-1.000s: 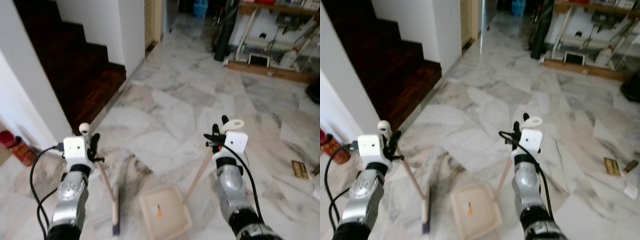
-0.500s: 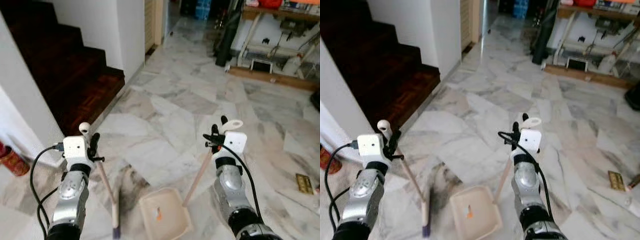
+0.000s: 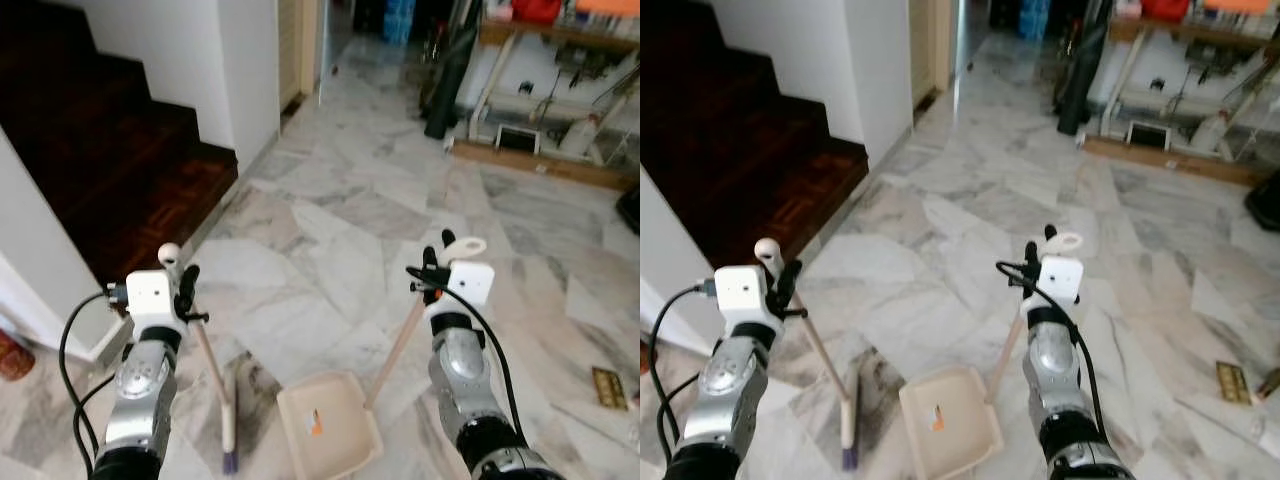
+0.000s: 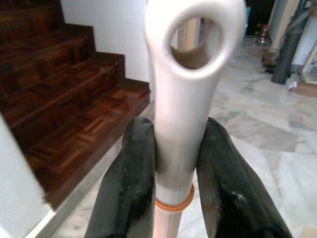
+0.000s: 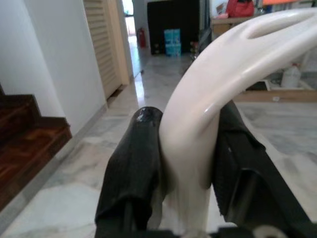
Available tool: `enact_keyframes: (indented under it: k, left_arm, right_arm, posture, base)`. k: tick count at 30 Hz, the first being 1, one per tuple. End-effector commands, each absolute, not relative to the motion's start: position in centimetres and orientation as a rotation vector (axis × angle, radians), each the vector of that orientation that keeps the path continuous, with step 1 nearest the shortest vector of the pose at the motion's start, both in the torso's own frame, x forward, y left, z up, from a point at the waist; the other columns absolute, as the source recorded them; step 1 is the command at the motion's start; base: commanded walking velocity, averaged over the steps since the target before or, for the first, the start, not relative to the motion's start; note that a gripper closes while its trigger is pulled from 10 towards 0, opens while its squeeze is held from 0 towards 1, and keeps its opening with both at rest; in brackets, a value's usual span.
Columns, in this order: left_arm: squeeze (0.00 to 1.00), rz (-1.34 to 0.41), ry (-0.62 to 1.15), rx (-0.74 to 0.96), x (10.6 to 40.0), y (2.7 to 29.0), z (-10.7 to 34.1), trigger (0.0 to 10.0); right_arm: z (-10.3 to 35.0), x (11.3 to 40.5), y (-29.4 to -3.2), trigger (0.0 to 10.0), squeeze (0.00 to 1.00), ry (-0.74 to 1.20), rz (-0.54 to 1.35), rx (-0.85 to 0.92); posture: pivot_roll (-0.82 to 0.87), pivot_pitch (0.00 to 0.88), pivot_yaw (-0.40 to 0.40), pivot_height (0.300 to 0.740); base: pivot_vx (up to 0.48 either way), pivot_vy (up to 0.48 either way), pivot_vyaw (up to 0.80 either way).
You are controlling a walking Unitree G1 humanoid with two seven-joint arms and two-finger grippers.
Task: Sweep floor
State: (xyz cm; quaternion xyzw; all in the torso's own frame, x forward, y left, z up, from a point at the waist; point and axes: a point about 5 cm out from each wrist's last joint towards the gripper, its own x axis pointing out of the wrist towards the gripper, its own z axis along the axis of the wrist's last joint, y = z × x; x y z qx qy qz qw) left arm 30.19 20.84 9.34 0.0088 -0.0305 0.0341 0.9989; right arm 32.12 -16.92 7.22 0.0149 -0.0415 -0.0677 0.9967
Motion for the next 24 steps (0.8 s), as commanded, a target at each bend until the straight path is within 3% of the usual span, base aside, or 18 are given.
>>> enact_keyframes:
  k: [1, 24]
  left_arm:
    - [0.00, 0.058, -0.108, 0.015, 30.49, 20.73, 10.38, 10.0]
    - [0.00, 0.059, -0.108, 0.018, 30.55, 20.87, 10.50, 10.0]
  right_arm:
    - [8.70, 32.82, -16.90, 10.0, 0.00, -0.144, -0.127, 0.013]
    - [8.80, 32.97, -16.82, 10.0, 0.00, -0.143, -0.124, 0.018]
  posture:
    - [0.03, 0.000, -0.029, 0.740]
    - [0.03, 0.000, -0.027, 0.740]
  base:
    - [0.386, 0.000, 0.00]
    - [0.387, 0.000, 0.00]
